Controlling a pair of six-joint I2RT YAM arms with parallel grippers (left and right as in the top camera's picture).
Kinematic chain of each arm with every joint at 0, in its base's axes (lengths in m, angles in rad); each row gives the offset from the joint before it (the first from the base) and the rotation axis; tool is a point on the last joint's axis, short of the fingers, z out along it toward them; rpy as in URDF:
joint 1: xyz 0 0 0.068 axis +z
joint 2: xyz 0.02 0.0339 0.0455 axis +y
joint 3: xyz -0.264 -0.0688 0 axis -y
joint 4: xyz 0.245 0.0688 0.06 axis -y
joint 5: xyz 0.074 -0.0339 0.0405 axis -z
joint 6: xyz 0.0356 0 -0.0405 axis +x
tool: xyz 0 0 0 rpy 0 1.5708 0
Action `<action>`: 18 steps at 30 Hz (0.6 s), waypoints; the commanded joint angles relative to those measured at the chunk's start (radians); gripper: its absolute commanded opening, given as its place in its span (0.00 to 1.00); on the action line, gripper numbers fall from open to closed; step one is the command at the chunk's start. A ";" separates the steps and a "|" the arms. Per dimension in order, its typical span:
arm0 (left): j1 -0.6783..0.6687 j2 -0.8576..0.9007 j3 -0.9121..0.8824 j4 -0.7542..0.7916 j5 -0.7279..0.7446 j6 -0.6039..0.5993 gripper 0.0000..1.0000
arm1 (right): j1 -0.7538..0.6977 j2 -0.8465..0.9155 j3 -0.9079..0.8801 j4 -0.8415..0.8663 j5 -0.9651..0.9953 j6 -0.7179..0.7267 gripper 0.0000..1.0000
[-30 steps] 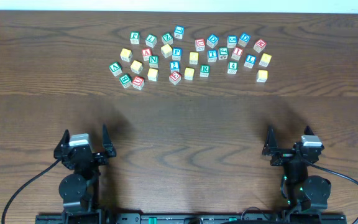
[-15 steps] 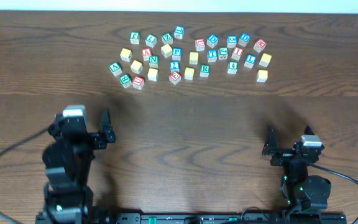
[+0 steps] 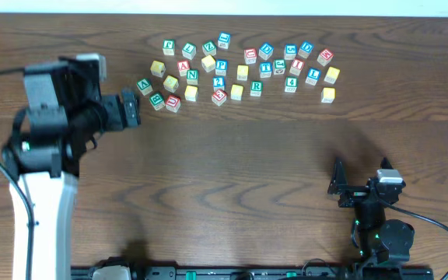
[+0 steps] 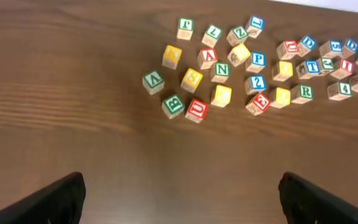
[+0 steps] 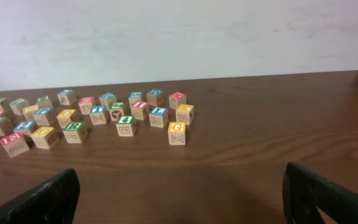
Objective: Spell out CORL
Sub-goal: 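Raise the left arm and move its gripper over the block cluster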
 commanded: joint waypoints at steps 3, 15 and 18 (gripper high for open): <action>-0.004 0.057 0.054 -0.021 0.014 -0.001 0.98 | -0.013 -0.006 -0.002 -0.002 -0.006 -0.012 0.99; -0.004 0.058 0.054 0.063 0.003 0.000 0.98 | -0.013 -0.006 -0.002 0.003 -0.060 -0.008 0.99; -0.004 0.058 0.054 0.125 -0.052 -0.001 0.98 | -0.013 -0.003 -0.002 0.008 -0.121 -0.007 0.99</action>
